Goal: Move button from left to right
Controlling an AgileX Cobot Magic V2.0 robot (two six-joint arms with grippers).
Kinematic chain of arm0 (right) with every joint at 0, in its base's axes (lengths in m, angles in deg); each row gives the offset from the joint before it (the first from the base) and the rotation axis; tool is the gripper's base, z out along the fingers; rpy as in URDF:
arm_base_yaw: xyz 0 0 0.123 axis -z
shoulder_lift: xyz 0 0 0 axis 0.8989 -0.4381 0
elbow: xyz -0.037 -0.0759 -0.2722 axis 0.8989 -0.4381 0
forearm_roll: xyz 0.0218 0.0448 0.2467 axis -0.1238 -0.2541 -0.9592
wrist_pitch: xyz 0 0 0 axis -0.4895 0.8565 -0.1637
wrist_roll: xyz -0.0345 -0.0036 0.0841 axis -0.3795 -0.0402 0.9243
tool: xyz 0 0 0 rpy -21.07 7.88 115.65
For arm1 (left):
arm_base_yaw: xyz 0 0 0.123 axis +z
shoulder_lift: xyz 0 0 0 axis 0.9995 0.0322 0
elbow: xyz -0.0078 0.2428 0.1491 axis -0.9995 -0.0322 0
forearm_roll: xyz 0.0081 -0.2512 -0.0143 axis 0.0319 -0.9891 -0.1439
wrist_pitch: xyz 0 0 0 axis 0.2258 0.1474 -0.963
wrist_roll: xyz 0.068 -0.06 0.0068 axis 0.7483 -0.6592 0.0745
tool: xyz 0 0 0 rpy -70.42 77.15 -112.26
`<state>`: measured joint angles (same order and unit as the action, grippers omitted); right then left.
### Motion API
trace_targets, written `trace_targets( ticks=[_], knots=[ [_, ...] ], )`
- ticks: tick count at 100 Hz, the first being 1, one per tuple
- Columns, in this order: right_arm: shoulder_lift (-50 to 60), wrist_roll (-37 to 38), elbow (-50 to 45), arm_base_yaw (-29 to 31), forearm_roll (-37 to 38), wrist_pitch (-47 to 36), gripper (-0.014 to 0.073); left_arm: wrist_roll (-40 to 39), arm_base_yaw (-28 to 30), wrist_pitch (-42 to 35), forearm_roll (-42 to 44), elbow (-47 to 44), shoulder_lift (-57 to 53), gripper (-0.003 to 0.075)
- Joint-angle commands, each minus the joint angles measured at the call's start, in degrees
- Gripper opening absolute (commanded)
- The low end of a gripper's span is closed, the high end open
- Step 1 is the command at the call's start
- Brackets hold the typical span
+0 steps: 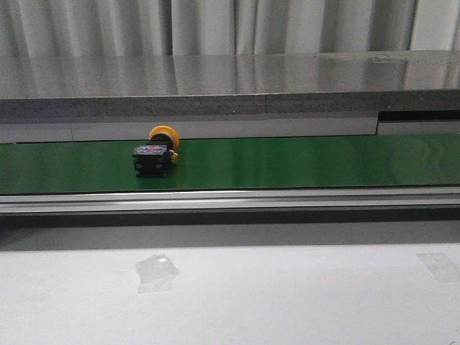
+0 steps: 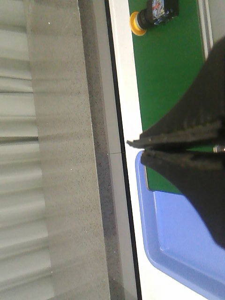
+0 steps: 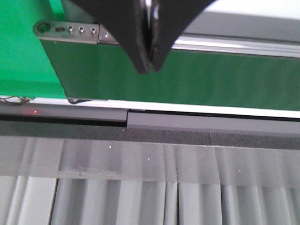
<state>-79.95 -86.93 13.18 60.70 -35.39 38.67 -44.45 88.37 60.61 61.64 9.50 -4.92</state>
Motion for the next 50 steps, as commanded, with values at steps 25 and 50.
trace_targets(
  ticks=[25, 50],
  knots=[
    [-12.44, -0.22, 15.6, 0.02, 0.57, 7.89, -0.0068, -0.16, -0.3, -5.04, -0.83, 1.45, 0.35, -0.002],
    [-26.28, -0.22, 29.4, 0.02, 0.57, 21.96, -0.0068, -0.16, -0.3, -5.04, -0.83, 1.45, 0.35, -0.002]
  ],
)
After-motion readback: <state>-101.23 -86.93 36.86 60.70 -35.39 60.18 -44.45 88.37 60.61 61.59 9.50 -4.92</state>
